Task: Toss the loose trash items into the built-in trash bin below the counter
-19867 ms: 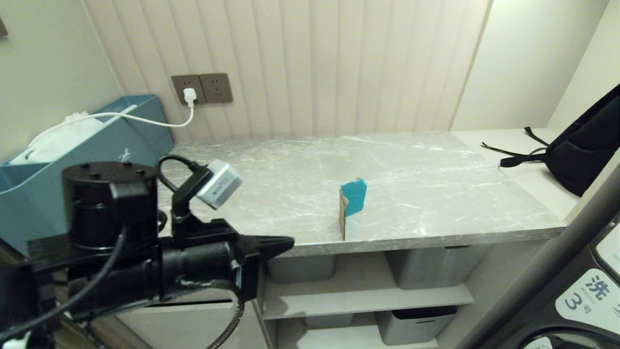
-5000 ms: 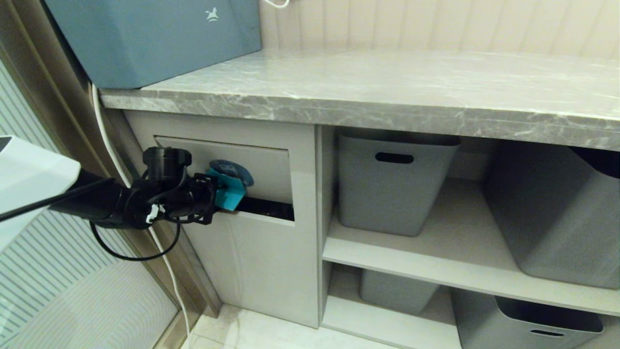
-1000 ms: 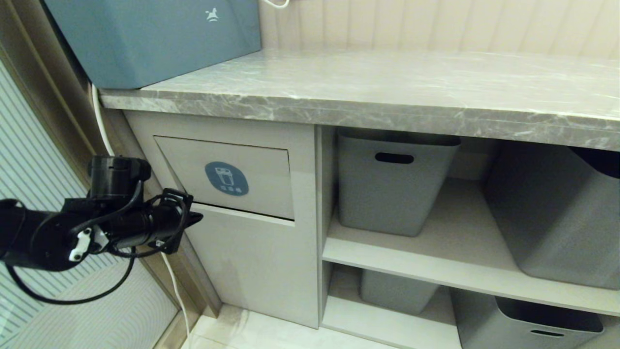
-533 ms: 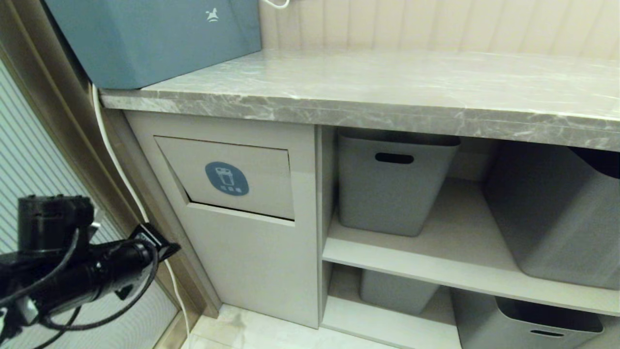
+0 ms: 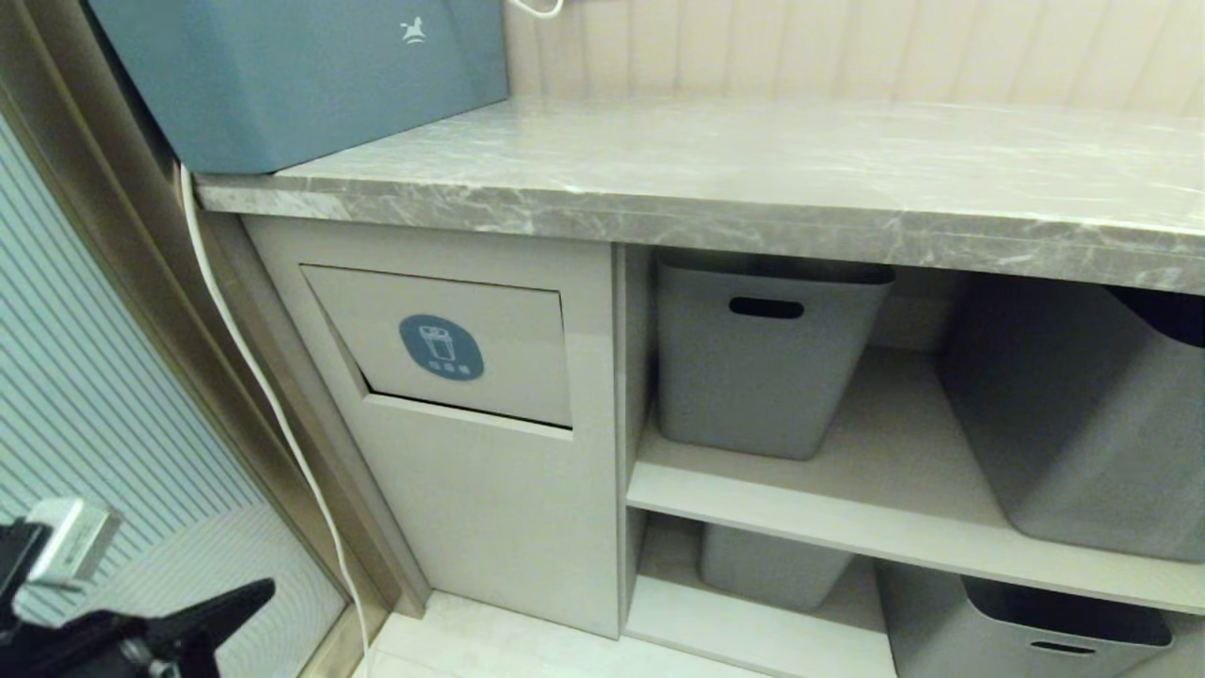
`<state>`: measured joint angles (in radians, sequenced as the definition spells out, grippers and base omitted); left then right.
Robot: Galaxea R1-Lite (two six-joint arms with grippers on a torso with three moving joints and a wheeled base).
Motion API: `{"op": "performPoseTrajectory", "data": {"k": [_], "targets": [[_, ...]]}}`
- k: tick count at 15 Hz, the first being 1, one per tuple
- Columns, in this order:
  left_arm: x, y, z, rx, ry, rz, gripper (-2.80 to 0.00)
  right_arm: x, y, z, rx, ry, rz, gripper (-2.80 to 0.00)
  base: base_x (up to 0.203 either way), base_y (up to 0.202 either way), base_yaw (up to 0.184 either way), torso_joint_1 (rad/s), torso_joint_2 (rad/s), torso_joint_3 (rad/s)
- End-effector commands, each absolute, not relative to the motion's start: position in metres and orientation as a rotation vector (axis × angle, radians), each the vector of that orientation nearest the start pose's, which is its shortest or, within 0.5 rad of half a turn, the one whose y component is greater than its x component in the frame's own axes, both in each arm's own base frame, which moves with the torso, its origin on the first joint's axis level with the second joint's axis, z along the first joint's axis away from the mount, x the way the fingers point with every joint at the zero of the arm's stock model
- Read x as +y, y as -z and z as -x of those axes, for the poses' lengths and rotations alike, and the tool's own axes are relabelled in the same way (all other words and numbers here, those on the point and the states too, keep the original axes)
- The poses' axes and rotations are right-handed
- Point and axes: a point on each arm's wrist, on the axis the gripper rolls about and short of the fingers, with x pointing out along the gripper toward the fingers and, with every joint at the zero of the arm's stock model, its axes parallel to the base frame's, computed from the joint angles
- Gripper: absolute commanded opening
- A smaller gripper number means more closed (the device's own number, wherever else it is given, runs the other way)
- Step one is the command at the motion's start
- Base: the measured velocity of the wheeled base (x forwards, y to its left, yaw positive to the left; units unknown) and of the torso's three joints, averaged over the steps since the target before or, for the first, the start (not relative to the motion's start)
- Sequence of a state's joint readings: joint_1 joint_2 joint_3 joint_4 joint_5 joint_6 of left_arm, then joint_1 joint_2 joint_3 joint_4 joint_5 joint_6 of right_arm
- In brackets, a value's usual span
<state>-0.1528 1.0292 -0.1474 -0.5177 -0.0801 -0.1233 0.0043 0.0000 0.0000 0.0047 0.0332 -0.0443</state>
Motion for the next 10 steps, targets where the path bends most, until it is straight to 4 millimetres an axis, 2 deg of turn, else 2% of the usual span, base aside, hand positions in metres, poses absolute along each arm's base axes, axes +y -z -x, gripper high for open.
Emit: {"op": "performPoseTrajectory", "data": {"k": [1,4,10], "targets": [[-0.012,-0.130,-0.067,0.213,0.236,-0.020,-2.80,0.001,-0.075,0.023,0.002,-0.038,0.044,-2.80,0.000,0.000,0.000,0.000,0.00,0.000],[-0.007,-0.120,-0.042,0.136,0.223,-0.129,-2.80,0.001,-0.075,0.023,0.002,-0.040,0.044,-2.80,0.000,0.000,0.000,0.000,0.00,0.000],[-0.003,-0.105,-0.006,0.044,0.166,-0.176,-2.80,0.001,-0.075,0.023,0.004,-0.038,0.044,-2.80,0.000,0.000,0.000,0.000,0.00,0.000]]}}
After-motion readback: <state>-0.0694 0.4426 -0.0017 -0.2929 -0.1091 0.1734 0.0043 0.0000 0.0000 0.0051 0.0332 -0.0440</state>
